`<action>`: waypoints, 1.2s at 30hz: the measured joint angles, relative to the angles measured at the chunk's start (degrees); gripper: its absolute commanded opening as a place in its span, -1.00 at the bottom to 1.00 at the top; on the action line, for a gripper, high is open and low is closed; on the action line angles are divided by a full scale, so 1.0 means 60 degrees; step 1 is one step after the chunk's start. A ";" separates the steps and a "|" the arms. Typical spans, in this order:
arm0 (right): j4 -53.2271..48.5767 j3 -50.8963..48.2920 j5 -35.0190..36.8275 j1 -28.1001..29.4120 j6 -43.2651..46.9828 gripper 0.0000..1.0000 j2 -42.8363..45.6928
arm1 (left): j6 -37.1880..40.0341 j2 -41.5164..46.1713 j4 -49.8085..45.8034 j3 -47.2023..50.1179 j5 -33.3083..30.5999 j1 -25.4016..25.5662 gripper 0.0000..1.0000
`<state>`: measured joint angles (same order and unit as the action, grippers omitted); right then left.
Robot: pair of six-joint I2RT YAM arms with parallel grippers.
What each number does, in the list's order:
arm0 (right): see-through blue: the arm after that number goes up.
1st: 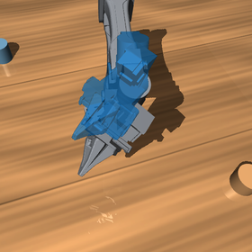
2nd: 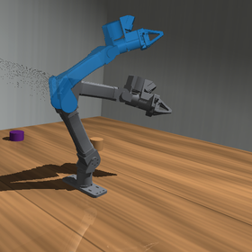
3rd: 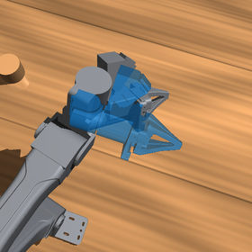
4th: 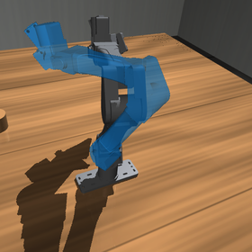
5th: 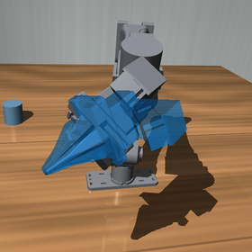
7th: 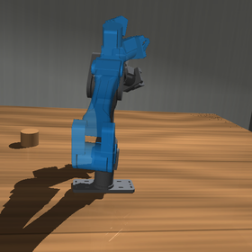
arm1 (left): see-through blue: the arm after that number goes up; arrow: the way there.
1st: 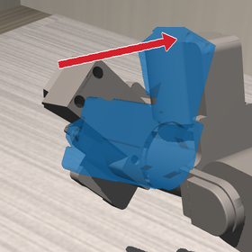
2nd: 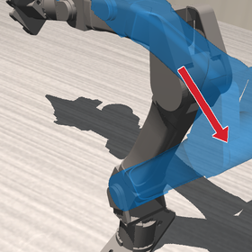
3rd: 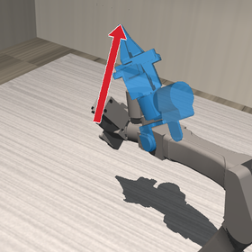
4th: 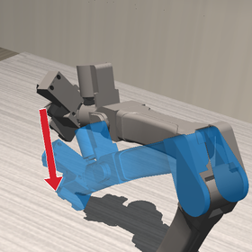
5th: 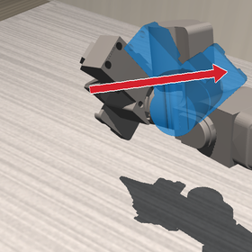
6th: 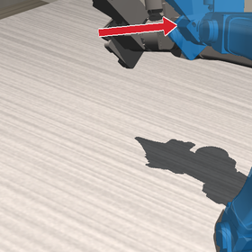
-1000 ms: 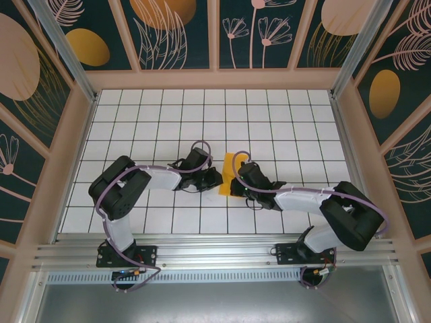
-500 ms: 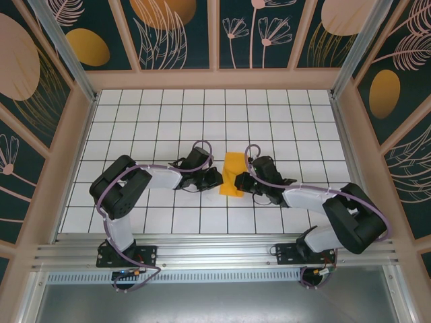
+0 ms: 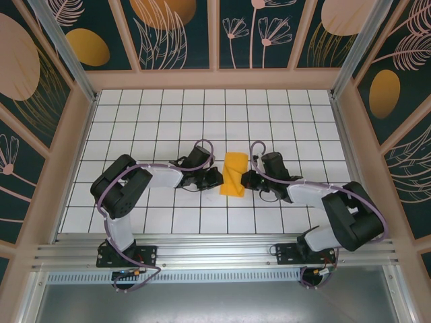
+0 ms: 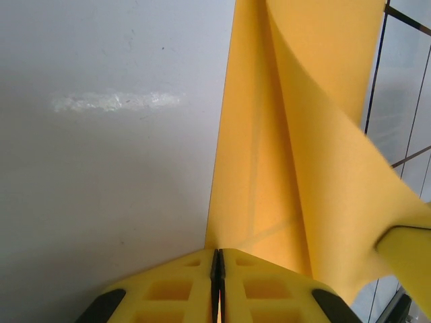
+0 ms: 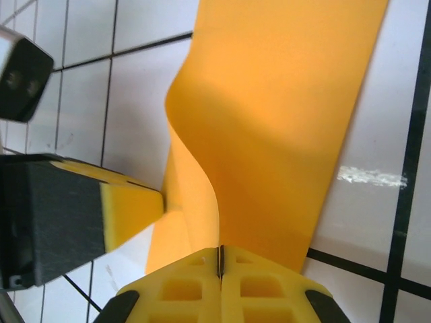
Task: Fold a paper plane with a square sheet of paper (pick it up from the middle)
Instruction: Fold the triangle a second time at the center of the table.
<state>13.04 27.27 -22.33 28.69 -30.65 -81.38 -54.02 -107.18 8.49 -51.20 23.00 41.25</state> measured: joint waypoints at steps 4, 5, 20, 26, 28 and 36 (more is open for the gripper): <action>-0.0248 0.0182 -0.0124 -0.0036 0.0430 -1.00 -0.0441 | 0.0007 -0.0015 -0.0040 -0.0025 0.0011 0.0000 -0.73; -0.0280 0.0248 -0.0127 -0.0036 0.0528 -1.00 -0.0521 | 0.0007 -0.0015 -0.0051 -0.0036 0.0018 0.0000 -0.73; -0.0714 0.0900 -0.0233 -0.0335 0.1424 -0.99 -0.1169 | 0.0153 -0.0062 -0.0248 -0.0168 0.0025 0.0000 -0.73; -0.0820 0.1089 -0.0240 -0.0401 0.1672 -0.97 -0.1341 | 0.0186 -0.0080 -0.0266 -0.0186 0.0033 0.0000 -0.73; -0.0874 0.1126 -0.0248 -0.0412 0.1759 -0.97 -0.1381 | 0.0204 -0.0076 -0.0270 -0.0186 0.0033 0.0000 -0.73; -0.1002 0.1191 -0.0259 -0.0437 0.1883 -0.97 -0.1555 | 0.0219 -0.0080 -0.0284 -0.0204 0.0033 0.0000 -0.73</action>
<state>7.03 34.41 -23.88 26.06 -19.35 -90.72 -52.71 -107.66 6.79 -52.42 23.20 41.25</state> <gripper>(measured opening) 0.051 0.135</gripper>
